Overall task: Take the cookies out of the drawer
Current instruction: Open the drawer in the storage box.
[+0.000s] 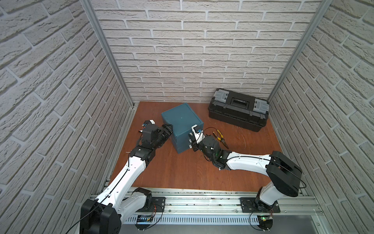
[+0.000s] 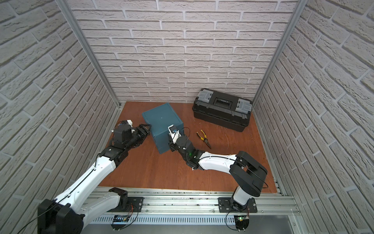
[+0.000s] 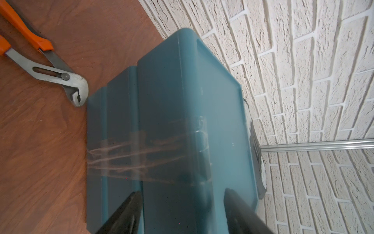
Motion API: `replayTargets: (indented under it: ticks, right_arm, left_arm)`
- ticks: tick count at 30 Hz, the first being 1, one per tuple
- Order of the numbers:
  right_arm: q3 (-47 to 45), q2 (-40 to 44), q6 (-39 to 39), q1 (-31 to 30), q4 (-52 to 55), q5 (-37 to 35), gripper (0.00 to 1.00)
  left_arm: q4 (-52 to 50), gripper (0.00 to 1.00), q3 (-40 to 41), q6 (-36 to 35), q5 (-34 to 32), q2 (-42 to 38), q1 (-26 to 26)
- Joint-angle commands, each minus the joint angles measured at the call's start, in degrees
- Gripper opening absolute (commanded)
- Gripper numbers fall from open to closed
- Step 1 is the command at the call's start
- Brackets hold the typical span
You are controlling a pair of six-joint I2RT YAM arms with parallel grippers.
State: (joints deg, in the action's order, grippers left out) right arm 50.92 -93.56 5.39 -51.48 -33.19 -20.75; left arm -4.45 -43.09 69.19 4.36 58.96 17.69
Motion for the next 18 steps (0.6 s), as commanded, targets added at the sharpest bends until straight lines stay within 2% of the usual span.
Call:
replayTargets:
  ticks: [1, 4, 15, 18]
  right_arm:
    - [1.77, -0.91, 0.29, -0.22, -2.62, -0.88, 0.30]
    - [1.91, -1.19, 0.34, -0.20, -2.59, -0.89, 0.27]
    - [0.53, 0.85, -0.29, -0.20, -2.11, 0.40, 0.04]
    - [-0.40, 2.01, -0.41, -0.20, -1.64, 1.24, 0.02]
  left_arm:
    - [4.16, 0.68, -1.26, 0.66, 0.50, 0.52, 0.69]
    - [5.10, 0.67, -1.26, 1.04, 0.62, 1.05, 1.26]
    - [6.71, 0.57, -1.00, 2.55, -0.64, 1.66, 3.20]
    - [7.25, 0.55, -0.94, 3.10, -1.20, 1.86, 3.90]
